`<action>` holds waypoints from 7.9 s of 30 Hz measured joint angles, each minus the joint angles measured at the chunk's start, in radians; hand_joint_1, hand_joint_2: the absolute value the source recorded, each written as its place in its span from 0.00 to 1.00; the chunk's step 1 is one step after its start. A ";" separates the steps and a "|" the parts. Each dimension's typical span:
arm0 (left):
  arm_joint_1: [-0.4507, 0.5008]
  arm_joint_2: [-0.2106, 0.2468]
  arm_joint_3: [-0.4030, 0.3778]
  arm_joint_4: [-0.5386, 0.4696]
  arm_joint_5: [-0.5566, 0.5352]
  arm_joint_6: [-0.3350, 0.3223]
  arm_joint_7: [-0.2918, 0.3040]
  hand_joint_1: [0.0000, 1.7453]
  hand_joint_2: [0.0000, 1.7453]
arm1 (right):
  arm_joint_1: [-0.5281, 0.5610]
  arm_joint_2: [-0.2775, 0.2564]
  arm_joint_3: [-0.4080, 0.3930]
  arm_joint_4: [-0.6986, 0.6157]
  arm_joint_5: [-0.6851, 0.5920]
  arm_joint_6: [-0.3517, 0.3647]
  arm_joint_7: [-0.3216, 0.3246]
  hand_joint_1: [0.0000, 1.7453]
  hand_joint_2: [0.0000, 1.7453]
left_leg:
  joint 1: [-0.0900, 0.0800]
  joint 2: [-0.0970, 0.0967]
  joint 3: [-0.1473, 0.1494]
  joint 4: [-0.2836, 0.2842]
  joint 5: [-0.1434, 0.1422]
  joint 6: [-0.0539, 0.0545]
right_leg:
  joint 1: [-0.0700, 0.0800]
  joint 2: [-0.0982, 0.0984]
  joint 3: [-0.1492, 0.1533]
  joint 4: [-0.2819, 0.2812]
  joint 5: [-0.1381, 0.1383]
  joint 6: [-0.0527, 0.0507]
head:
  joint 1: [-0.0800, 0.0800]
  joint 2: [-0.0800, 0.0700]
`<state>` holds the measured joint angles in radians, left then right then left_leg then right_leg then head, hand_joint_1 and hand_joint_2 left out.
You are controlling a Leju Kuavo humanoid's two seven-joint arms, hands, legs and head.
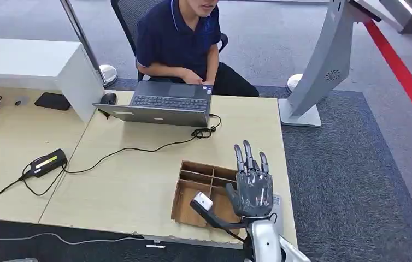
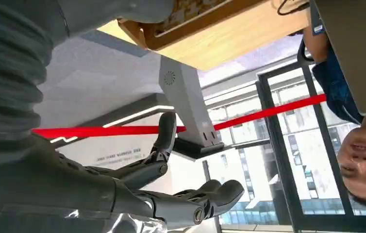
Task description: Pass the card to the sensor for recognition and then transmit it.
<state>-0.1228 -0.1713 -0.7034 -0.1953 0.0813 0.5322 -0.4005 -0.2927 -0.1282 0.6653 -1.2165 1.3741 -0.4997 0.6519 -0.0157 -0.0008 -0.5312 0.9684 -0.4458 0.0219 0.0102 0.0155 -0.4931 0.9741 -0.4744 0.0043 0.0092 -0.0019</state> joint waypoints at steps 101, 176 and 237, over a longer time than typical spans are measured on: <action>-0.027 0.022 -0.123 -0.009 0.036 0.014 0.000 0.00 0.00 | -0.112 0.103 0.109 0.130 -0.090 -0.013 0.000 0.00 1.00 | 0.000 0.000 0.000 0.000 0.000 0.000 | 0.000 0.000 0.000 0.000 0.000 0.000 | 0.000 0.000; -0.028 0.025 -0.125 -0.011 0.036 0.016 0.000 0.00 0.00 | -0.055 0.086 0.026 0.076 -0.073 0.015 0.000 0.00 1.00 | 0.000 0.000 0.000 0.001 0.000 0.000 | 0.000 0.000 0.000 0.000 0.001 0.000 | 0.000 0.000; -0.121 0.024 -0.167 -0.088 0.359 -0.130 0.235 0.00 0.00 | -0.063 0.066 0.035 0.124 -0.122 0.017 0.000 0.00 1.00 | 0.000 0.000 -0.002 0.001 0.008 0.003 | 0.000 0.000 -0.001 0.000 0.008 0.003 | 0.001 0.000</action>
<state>-0.2442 -0.1476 -0.8705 -0.2830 0.4402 0.4017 -0.1659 -0.3557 -0.0622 0.7008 -1.0926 1.2516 -0.4829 0.6523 -0.0159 -0.0008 -0.5330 0.9697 -0.4374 0.0254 0.0100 0.0156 -0.4942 0.9742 -0.4659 0.0073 0.0099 -0.0019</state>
